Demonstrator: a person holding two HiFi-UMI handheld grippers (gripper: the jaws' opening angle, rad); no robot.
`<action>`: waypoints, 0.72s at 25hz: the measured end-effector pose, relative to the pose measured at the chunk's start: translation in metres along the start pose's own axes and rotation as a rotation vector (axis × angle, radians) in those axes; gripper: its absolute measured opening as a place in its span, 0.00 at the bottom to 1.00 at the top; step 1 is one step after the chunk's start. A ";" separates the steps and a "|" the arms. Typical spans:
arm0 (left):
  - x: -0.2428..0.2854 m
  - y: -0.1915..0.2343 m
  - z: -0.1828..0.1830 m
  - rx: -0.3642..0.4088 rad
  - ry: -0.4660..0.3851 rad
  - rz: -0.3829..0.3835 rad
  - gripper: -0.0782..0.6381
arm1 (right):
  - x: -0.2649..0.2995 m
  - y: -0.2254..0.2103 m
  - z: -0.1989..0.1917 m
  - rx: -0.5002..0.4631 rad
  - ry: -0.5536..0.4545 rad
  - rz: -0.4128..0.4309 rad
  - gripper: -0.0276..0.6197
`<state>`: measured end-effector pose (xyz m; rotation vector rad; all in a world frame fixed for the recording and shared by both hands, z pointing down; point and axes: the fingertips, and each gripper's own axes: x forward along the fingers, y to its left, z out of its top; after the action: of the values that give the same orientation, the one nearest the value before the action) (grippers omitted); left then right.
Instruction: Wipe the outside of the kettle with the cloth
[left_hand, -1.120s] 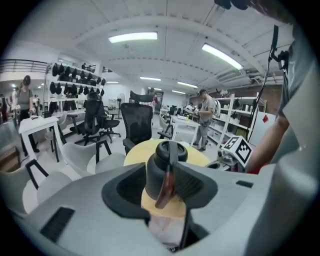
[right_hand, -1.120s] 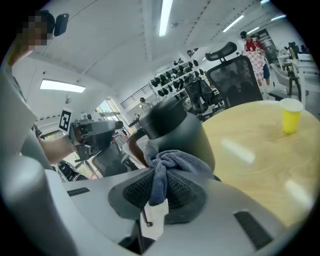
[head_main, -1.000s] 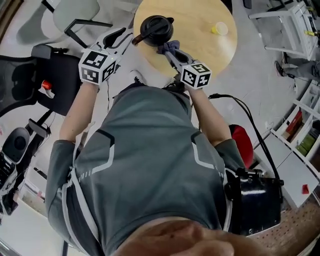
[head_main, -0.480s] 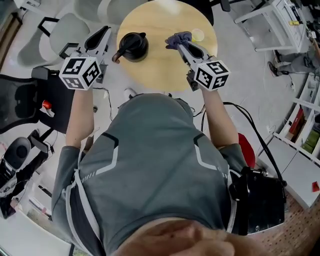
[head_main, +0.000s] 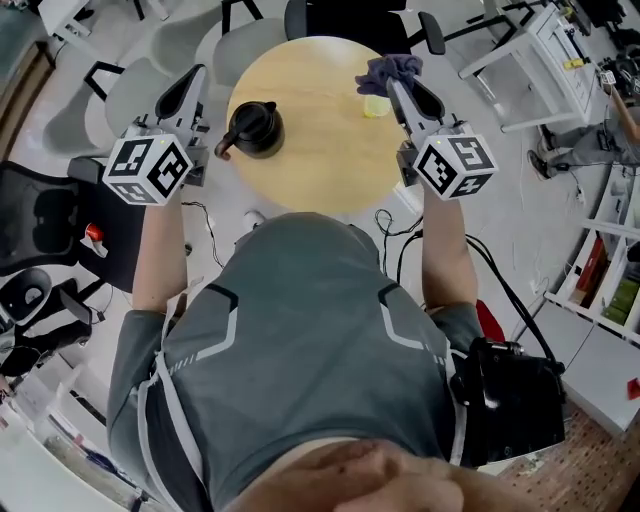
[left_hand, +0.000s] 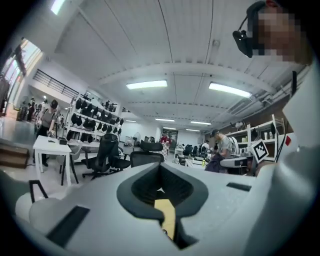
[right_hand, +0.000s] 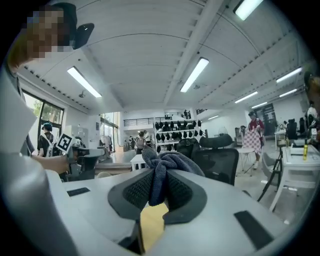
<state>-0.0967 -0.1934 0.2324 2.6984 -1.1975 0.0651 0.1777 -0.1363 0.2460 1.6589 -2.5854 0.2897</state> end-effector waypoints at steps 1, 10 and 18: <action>0.000 0.000 0.003 -0.007 -0.011 0.016 0.12 | 0.000 -0.003 0.007 -0.019 -0.010 -0.015 0.14; 0.004 -0.004 0.007 0.067 -0.022 0.161 0.12 | -0.006 -0.011 0.038 -0.099 -0.088 -0.123 0.14; 0.008 -0.001 0.009 0.093 -0.018 0.185 0.12 | -0.006 -0.020 0.045 -0.106 -0.100 -0.165 0.14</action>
<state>-0.0911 -0.1998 0.2244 2.6623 -1.4822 0.1247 0.2003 -0.1475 0.2034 1.8792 -2.4615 0.0612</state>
